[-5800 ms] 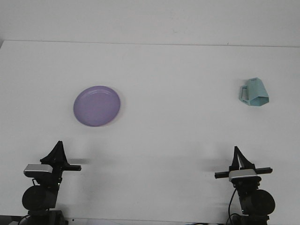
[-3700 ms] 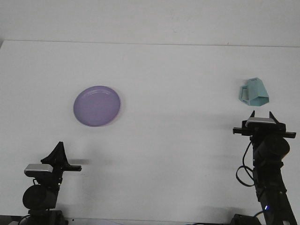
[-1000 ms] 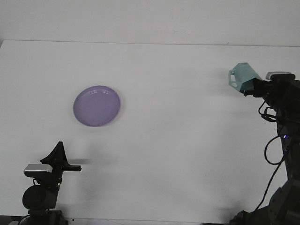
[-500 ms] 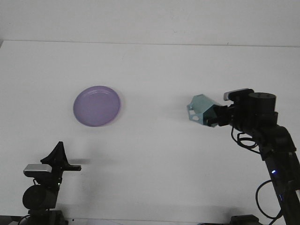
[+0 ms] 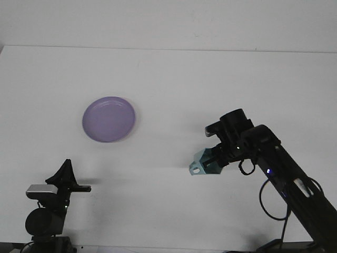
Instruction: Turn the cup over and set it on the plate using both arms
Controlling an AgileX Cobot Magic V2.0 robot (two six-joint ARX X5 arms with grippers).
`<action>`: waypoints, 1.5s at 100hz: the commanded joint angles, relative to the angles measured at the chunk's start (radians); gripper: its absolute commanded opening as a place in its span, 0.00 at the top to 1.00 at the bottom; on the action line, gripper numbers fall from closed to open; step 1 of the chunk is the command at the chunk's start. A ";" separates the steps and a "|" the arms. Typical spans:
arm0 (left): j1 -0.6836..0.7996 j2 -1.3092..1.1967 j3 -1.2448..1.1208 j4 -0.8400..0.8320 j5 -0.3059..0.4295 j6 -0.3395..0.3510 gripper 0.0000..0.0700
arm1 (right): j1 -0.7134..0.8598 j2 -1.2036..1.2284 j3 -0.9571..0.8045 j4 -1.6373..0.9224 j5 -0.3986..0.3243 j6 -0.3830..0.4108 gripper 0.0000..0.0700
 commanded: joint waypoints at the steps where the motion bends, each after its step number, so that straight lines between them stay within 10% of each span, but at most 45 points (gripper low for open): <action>1: -0.001 -0.002 -0.021 0.010 0.000 -0.005 0.98 | 0.010 0.057 0.044 -0.024 0.017 -0.029 0.99; 59: -0.001 -0.002 -0.021 0.010 0.000 -0.005 0.98 | 0.014 0.233 0.096 -0.078 0.016 -0.072 0.98; 81: -0.001 -0.002 -0.021 0.011 0.000 -0.006 0.98 | 0.014 0.232 0.097 -0.079 0.020 -0.091 0.61; 93: -0.001 -0.002 -0.021 0.015 0.001 -0.017 0.98 | 0.003 0.216 0.113 -0.096 0.019 -0.098 0.57; 114: -0.001 -0.002 -0.016 0.045 0.001 -0.150 0.98 | -0.046 0.074 0.144 -0.080 0.007 -0.097 0.57; 130: -0.001 -0.002 -0.003 0.048 0.015 -0.292 0.98 | -0.121 -0.119 0.112 0.050 -0.135 -0.097 0.57; 150: -0.002 0.009 0.042 0.029 0.149 -0.412 0.98 | -0.217 -0.431 -0.166 0.358 -0.160 -0.077 0.57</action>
